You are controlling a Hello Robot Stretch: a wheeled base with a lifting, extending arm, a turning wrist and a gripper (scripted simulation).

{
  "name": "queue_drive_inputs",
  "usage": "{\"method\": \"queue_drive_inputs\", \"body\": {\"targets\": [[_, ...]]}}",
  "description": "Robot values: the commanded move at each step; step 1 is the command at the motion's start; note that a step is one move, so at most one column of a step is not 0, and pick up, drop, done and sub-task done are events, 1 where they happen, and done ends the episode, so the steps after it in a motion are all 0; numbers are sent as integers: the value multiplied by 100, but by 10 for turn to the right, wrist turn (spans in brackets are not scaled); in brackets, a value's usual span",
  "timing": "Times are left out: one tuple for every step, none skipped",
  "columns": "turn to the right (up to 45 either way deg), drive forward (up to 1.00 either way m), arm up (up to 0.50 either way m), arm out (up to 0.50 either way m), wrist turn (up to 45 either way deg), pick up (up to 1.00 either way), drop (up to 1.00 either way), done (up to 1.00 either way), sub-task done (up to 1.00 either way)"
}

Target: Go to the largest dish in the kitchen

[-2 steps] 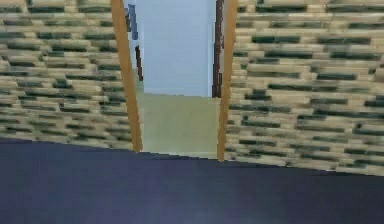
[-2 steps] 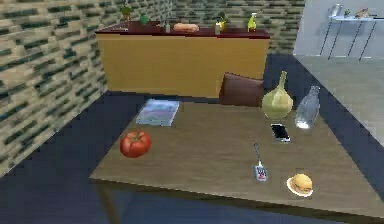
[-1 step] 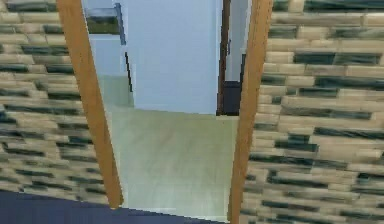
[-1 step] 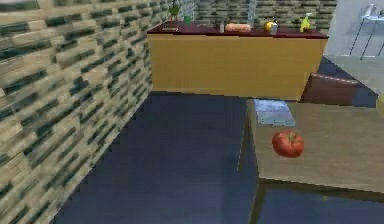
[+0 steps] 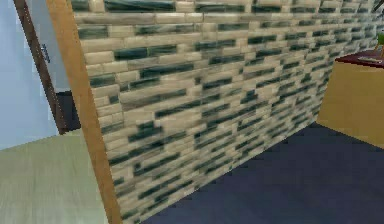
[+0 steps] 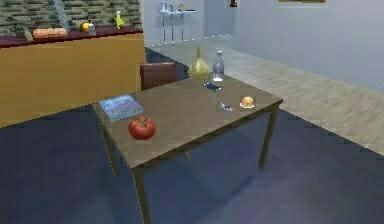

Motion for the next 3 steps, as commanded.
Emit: {"method": "queue_drive_inputs", "body": {"targets": [[150,0,0,0,0,0,0,0,0],[0,50,0,0,0,0,0,0,0],[390,0,0,0,0,0,0,0,0]]}}
